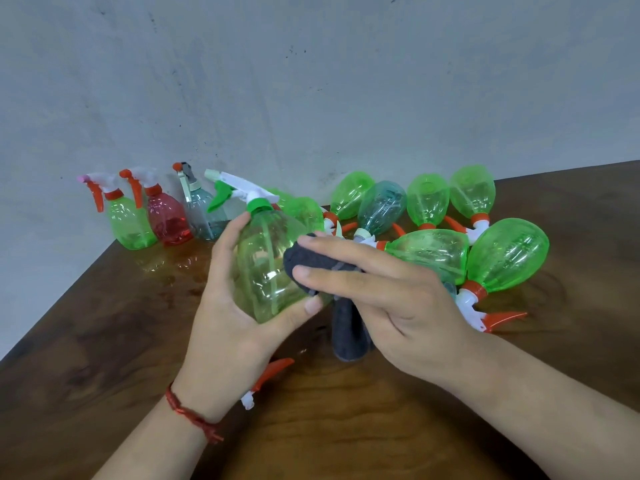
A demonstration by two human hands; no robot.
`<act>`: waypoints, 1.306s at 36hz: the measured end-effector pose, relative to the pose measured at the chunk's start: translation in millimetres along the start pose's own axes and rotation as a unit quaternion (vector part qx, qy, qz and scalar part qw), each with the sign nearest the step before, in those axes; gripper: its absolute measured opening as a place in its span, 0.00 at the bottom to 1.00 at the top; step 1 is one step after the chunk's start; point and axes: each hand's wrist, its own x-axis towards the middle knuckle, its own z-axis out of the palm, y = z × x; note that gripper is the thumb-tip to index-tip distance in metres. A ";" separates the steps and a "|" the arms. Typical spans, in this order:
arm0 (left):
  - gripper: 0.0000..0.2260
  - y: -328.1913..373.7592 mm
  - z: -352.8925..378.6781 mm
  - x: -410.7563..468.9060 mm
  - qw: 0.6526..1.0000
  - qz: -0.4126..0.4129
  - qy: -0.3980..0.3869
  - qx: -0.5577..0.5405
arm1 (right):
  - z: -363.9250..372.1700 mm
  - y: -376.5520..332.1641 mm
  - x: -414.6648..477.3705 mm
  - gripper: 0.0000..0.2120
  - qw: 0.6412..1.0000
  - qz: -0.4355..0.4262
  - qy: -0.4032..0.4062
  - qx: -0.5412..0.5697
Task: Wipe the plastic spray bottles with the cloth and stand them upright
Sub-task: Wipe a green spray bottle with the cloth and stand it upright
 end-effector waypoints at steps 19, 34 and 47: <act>0.55 0.5 5.3 -6.1 0.990 0.058 -0.120 0.048 | -7.2 2.9 11.6 0.24 0.962 0.175 0.101 0.183; 0.48 -2.3 -5.0 2.6 0.998 0.019 0.024 0.064 | 7.6 -1.4 -2.9 0.25 0.997 -0.021 -0.048 -0.050; 0.53 -6.0 -2.3 -2.7 0.991 0.054 -0.090 0.082 | 0.5 -0.1 6.5 0.25 0.992 0.104 0.033 0.059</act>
